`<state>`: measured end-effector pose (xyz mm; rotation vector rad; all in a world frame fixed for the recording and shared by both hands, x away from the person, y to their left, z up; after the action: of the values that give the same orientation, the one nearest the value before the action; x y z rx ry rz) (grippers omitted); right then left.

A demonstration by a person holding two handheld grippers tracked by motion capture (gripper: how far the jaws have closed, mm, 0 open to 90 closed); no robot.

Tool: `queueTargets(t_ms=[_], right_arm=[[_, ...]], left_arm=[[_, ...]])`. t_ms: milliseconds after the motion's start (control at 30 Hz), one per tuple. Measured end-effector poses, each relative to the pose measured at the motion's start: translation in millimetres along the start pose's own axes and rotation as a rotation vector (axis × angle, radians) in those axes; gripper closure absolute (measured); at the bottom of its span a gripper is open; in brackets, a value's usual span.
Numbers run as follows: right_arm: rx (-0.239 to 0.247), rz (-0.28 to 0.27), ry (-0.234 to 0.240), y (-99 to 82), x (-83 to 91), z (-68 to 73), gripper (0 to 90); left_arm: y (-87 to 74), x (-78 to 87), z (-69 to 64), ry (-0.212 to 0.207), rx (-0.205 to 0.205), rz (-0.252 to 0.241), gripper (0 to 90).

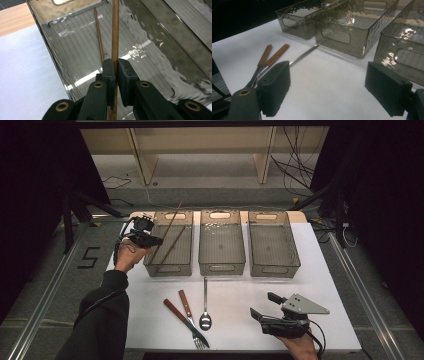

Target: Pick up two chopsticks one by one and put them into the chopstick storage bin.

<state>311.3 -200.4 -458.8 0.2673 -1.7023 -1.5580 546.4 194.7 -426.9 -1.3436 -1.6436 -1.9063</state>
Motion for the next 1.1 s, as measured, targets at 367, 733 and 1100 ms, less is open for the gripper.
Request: queueTargets(t_ms=[367, 733, 1100], right_arm=[[-0.001, 0.001, 0.000, 0.0, 0.0, 0.3, 21.2], [-0.002, -0.001, -0.001, 0.1, 0.4, 0.3, 21.2], [0.000, 0.001, 0.009, 0.7, -1.3, 2.7, 21.2]], left_arm=[[-6.6, -9.3, 1.6, 0.014, 0.040, 0.049, 81.7], [-1.0, 19.4, -3.0, -0.021, 0.102, -0.043, 42.5], [-20.6, 56.6, -16.2, -0.080, 0.093, -0.145, 27.9]])
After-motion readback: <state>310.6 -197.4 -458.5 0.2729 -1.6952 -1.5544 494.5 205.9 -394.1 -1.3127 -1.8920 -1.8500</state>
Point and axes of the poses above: each handheld gripper's, and its own axes: x roughly backward along the jaws, y roughly out of its top, z roughly to its left, the point moved 4 cm from there along -x, roughly forward along the jaws, and after that the axes turned 2 degrees about x, right-handed, at the moved point
